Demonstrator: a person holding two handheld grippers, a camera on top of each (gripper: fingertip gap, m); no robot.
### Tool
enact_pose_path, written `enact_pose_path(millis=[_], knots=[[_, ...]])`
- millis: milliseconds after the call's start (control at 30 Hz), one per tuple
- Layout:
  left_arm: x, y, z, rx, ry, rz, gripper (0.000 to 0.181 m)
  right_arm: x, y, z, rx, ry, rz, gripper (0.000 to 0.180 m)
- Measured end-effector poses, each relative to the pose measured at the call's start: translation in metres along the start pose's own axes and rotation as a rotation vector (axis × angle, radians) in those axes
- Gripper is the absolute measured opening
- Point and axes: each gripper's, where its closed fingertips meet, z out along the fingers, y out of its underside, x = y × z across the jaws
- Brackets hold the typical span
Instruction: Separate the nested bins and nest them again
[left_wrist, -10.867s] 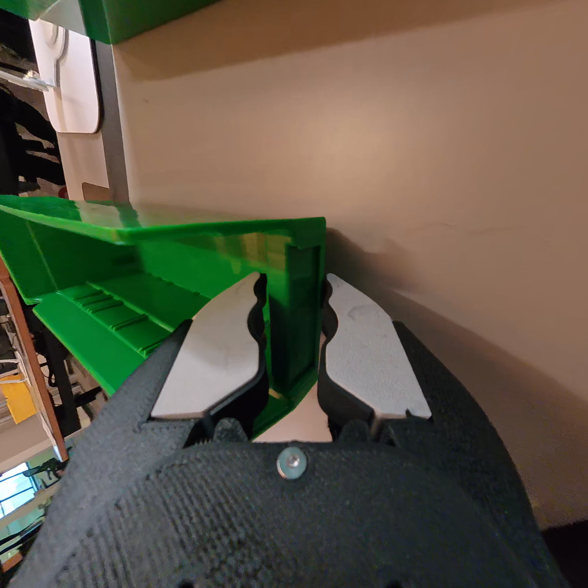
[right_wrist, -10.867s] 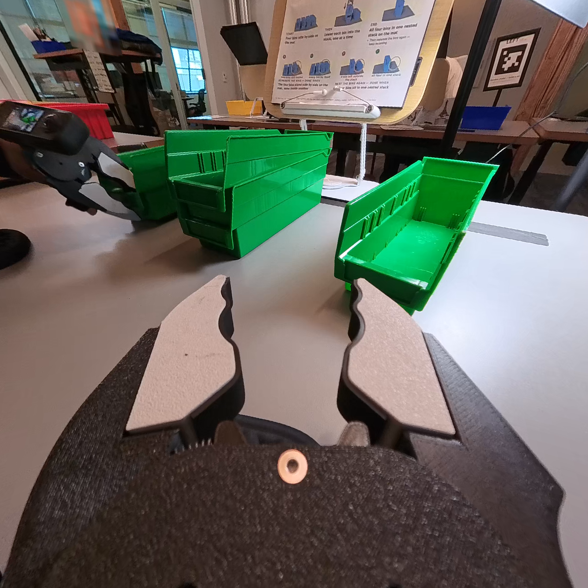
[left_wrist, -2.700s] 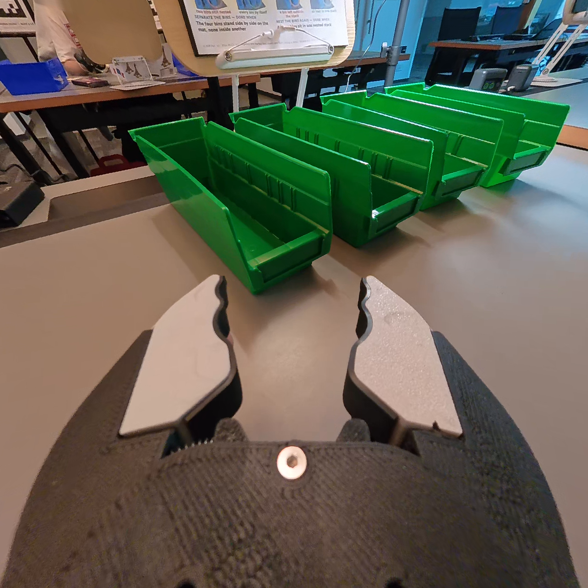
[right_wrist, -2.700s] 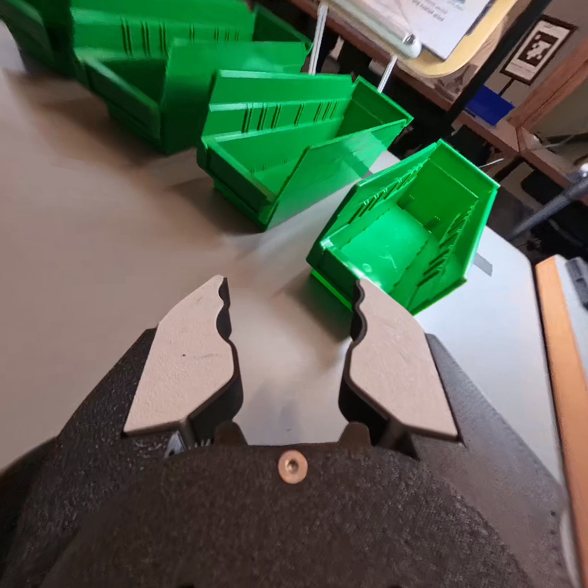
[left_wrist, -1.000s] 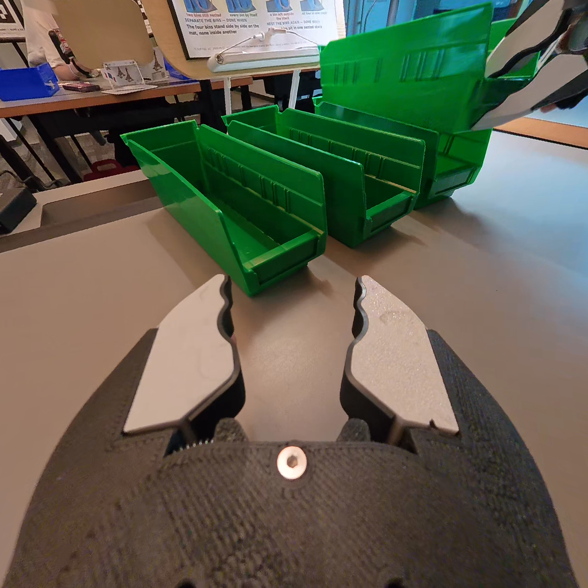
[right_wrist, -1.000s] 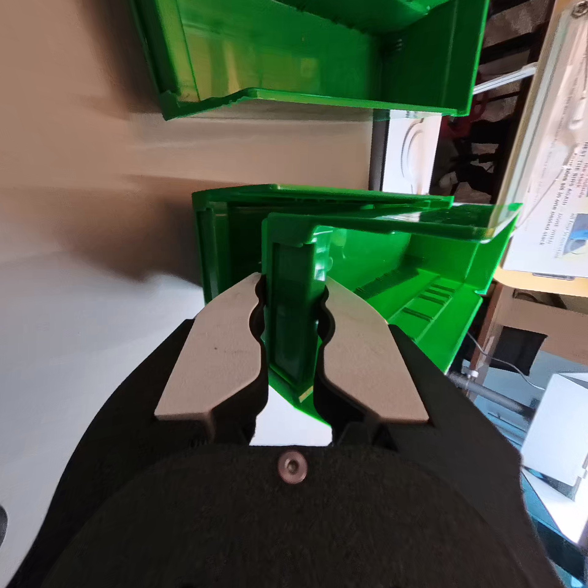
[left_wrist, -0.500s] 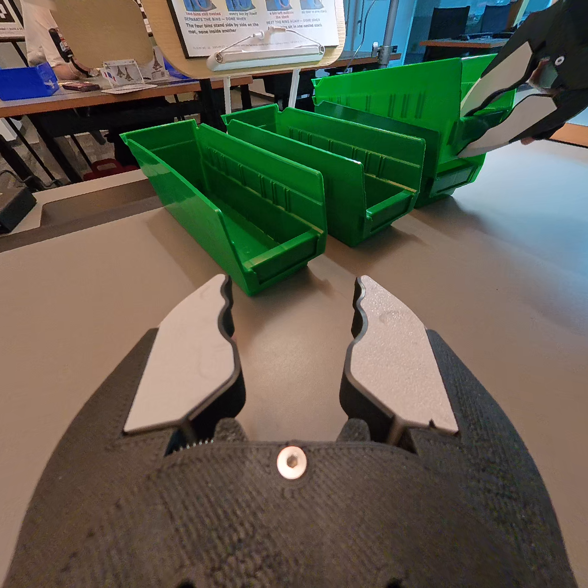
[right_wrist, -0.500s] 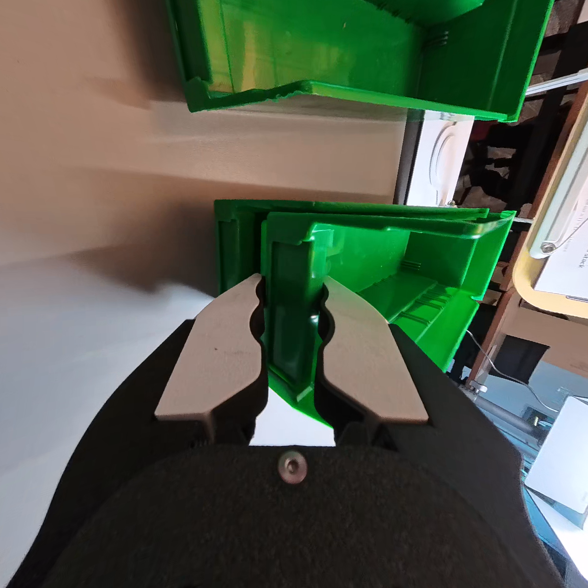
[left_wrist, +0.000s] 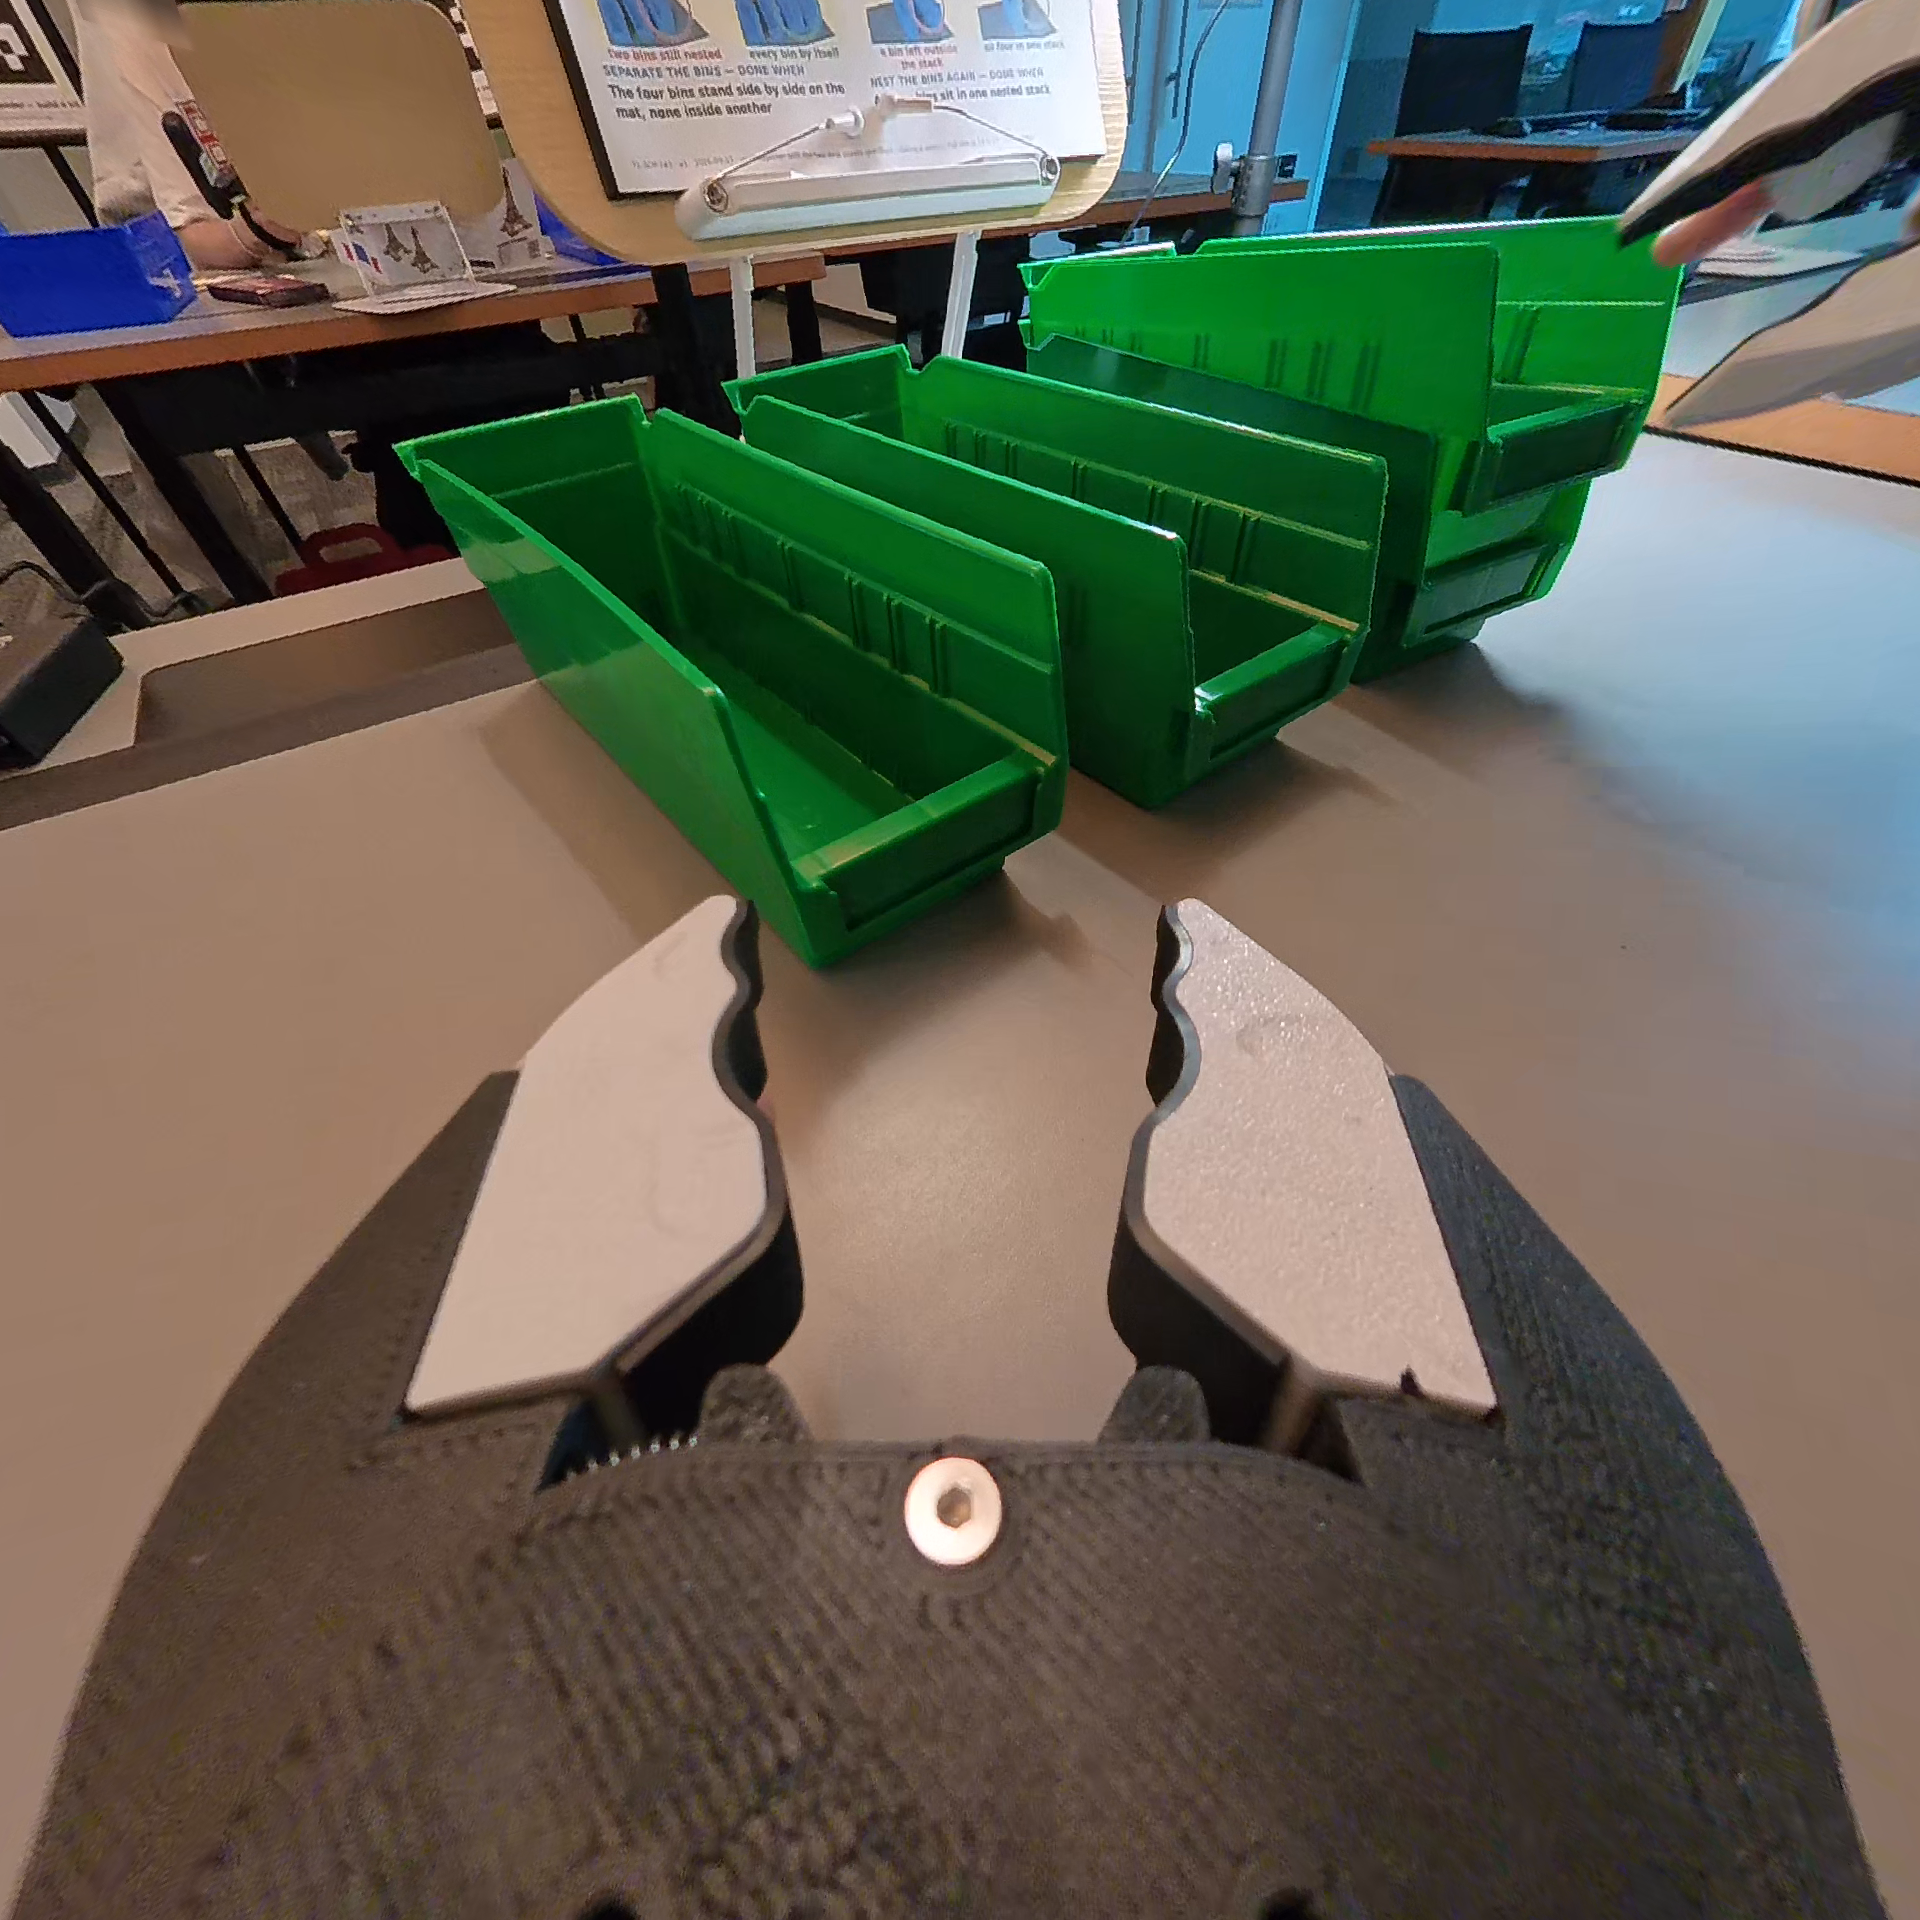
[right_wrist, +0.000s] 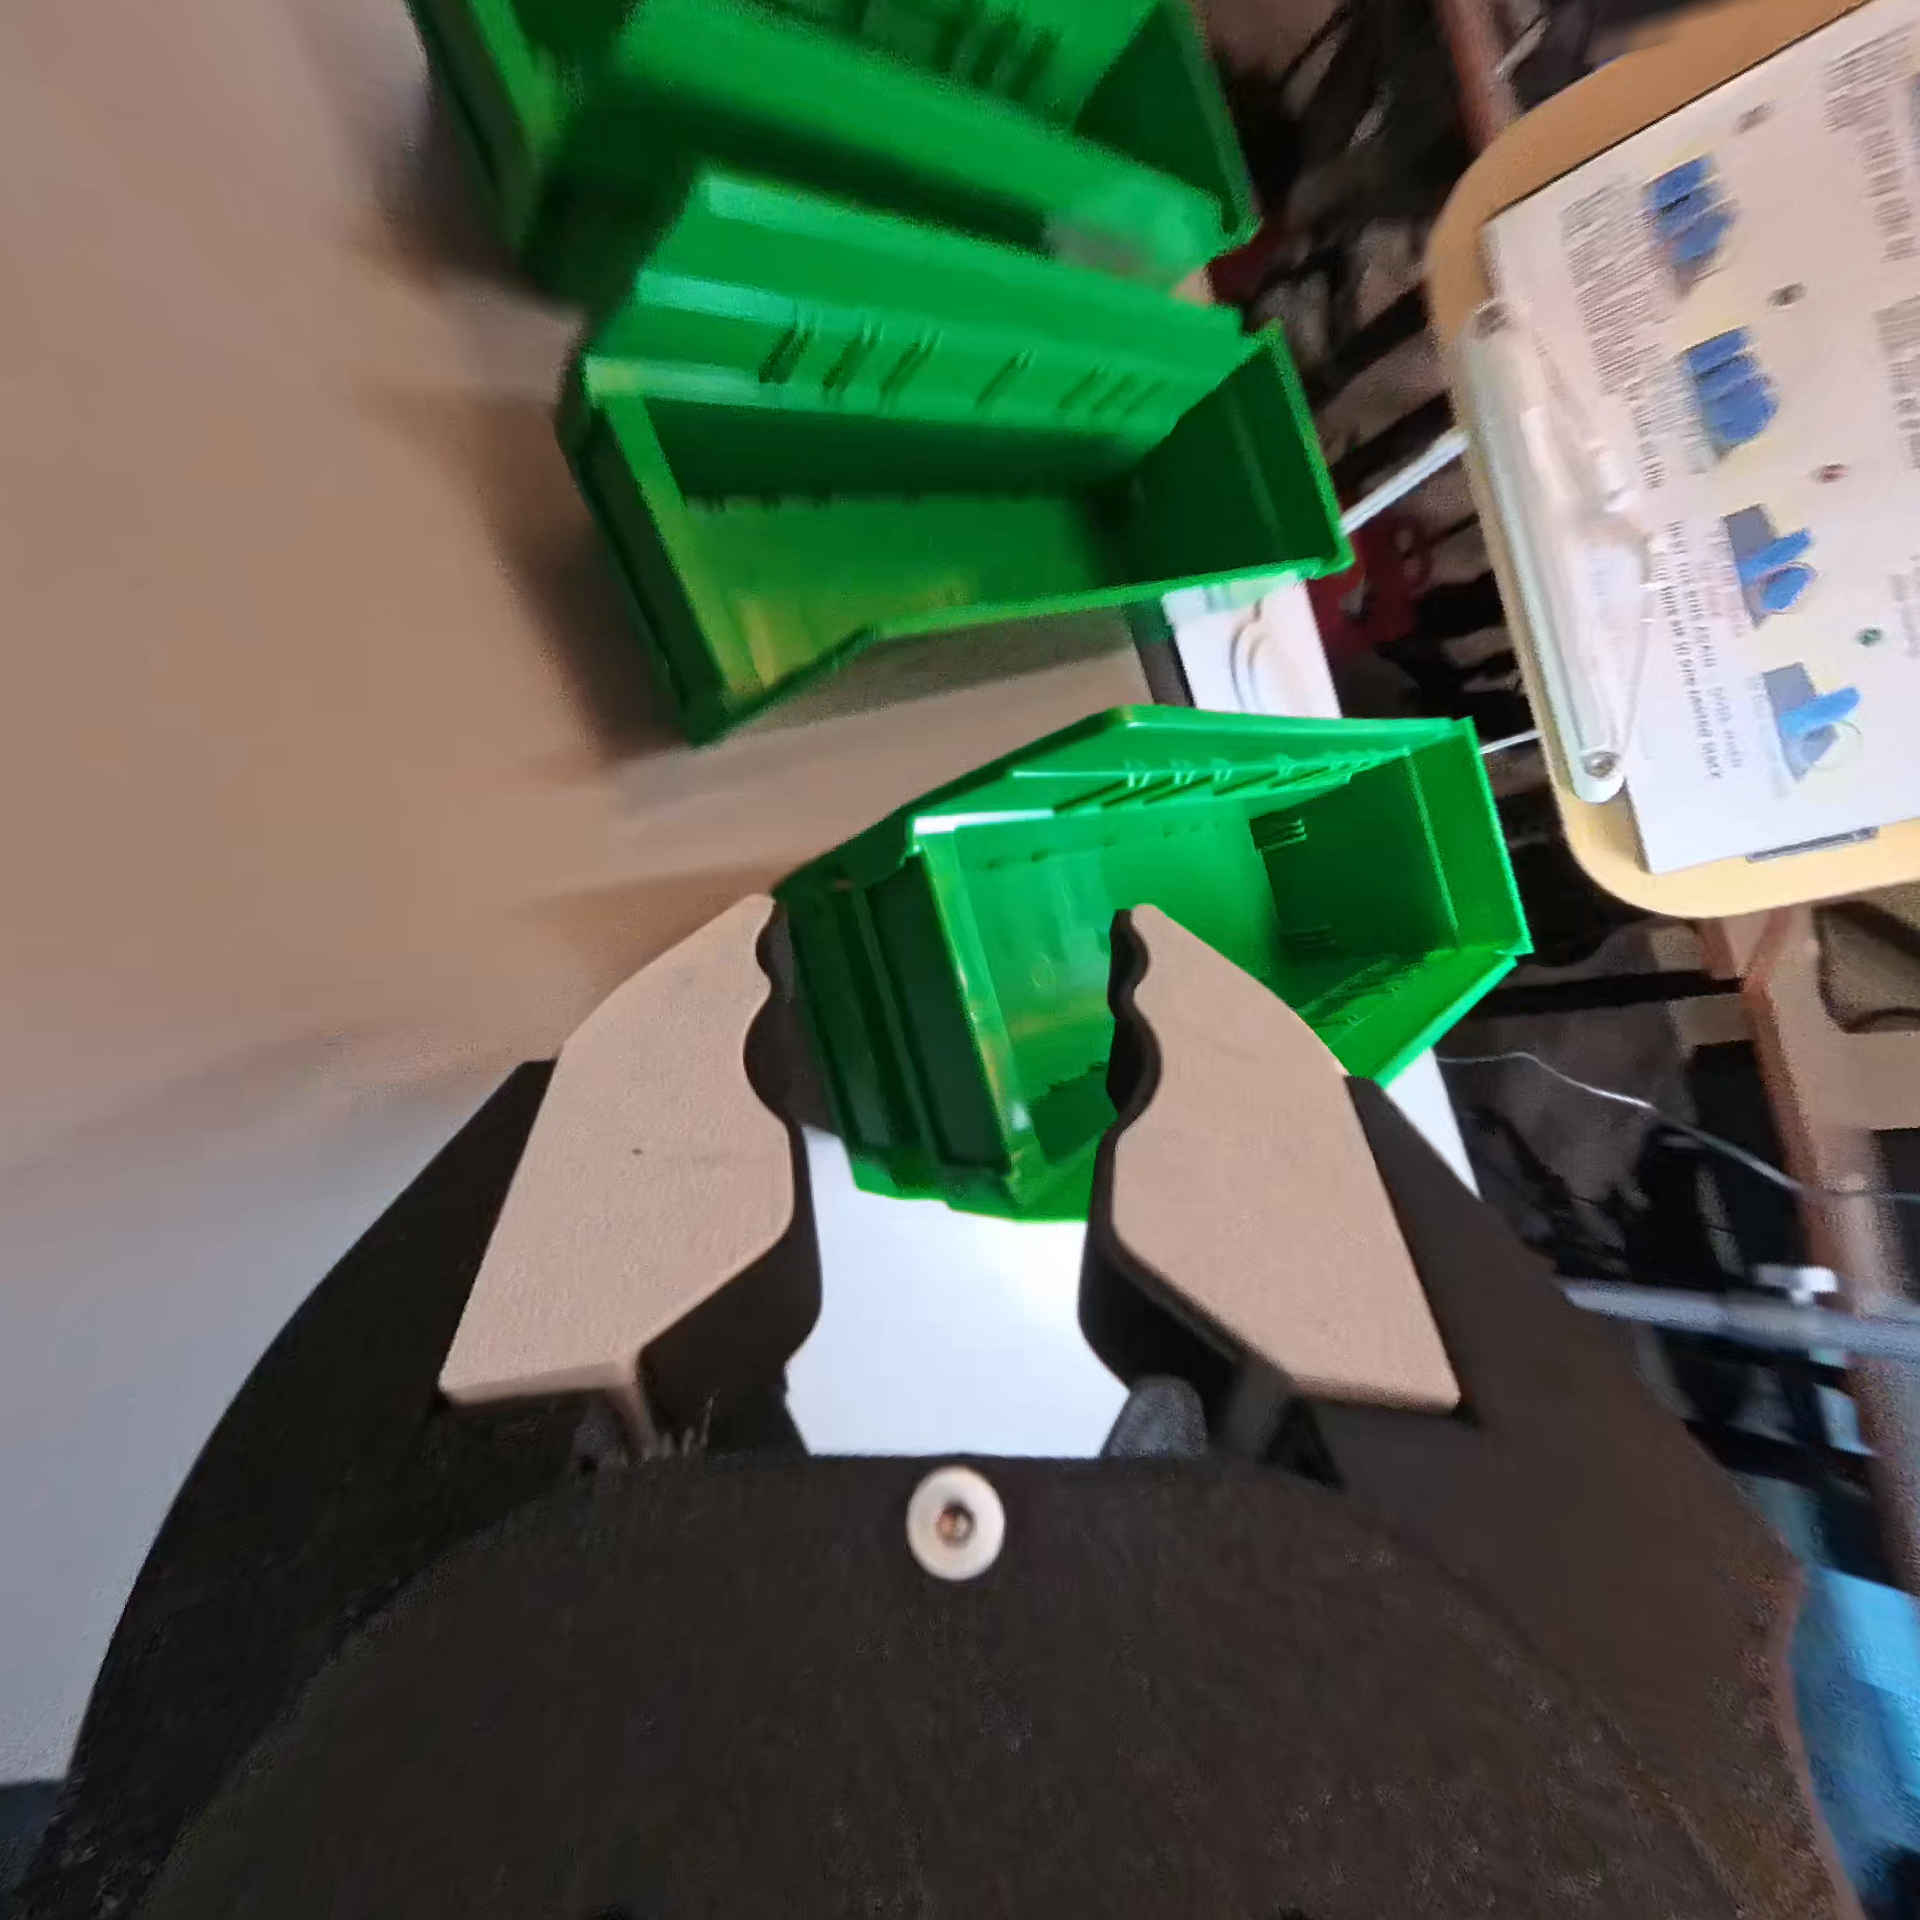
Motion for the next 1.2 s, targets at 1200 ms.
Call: enact_pose_path(millis=[1200], knots=[[0.119,-0.024,0.121,-0.352,0.282,0.688,0.045,-0.082,0.059,-0.091,0.443,0.122,0.676,0.077]])
